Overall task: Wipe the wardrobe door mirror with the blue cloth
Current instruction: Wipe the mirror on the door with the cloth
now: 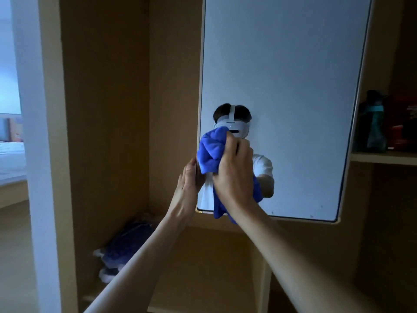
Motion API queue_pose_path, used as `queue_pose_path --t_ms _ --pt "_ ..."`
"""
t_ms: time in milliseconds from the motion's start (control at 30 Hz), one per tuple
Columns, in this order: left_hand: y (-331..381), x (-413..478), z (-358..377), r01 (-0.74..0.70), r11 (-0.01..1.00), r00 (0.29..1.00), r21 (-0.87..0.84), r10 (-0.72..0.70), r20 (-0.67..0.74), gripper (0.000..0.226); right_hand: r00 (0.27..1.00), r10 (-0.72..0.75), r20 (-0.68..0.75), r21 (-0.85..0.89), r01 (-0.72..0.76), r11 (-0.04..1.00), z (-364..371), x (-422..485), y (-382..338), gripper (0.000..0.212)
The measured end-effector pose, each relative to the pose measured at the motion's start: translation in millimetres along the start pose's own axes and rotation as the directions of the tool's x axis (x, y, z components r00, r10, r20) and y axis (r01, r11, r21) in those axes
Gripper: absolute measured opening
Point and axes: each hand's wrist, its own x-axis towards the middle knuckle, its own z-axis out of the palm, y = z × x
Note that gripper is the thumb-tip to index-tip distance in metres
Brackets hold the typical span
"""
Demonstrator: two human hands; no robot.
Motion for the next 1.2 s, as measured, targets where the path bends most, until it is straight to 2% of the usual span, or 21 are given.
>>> queue_pose_path --t_ms 167,267,367,500,633,733,867,1067,1200 --pt "-5 0 -4 0.048 0.997 0.999 -0.06 -0.047 0.011 0.064 0.995 -0.019 0.1 -0.004 0.02 1.0 18 -3 -14 0.054" --pt "-10 0 -8 0.047 0.997 0.999 -0.056 -0.046 0.016 0.06 0.96 -0.183 0.213 0.041 0.178 0.983 1 5 -2 0.055" --pt "-14 -2 -11 0.053 0.996 0.998 -0.066 -0.05 0.036 0.064 0.872 -0.357 0.335 -0.042 0.392 0.919 -22 24 8 0.045" --pt "-16 -2 -12 0.067 0.994 0.997 -0.091 -0.065 0.028 0.062 0.785 -0.447 0.429 -0.139 0.546 0.826 -38 39 5 0.039" --pt "-17 -6 -14 0.068 0.995 0.997 -0.073 -0.065 0.041 0.056 0.776 -0.464 0.428 -0.163 0.571 0.805 -38 35 9 0.042" --pt "-20 -5 -15 0.081 0.993 0.996 -0.083 -0.078 0.037 0.068 0.776 -0.474 0.417 -0.194 0.585 0.788 -33 24 12 0.046" --pt "-19 -6 -12 0.076 0.992 0.997 -0.097 -0.075 0.019 0.065 0.78 -0.482 0.399 -0.197 0.586 0.786 -27 0 16 0.051" --pt "-16 -8 -12 0.088 0.987 0.996 -0.133 -0.086 0.015 0.056 0.743 -0.422 0.519 -0.197 0.585 0.787 -22 -41 21 0.06" --pt "-17 -9 -10 0.062 0.994 0.998 -0.095 -0.063 -0.002 0.055 0.715 -0.44 0.543 -0.165 0.604 0.779 -21 -63 21 0.05"
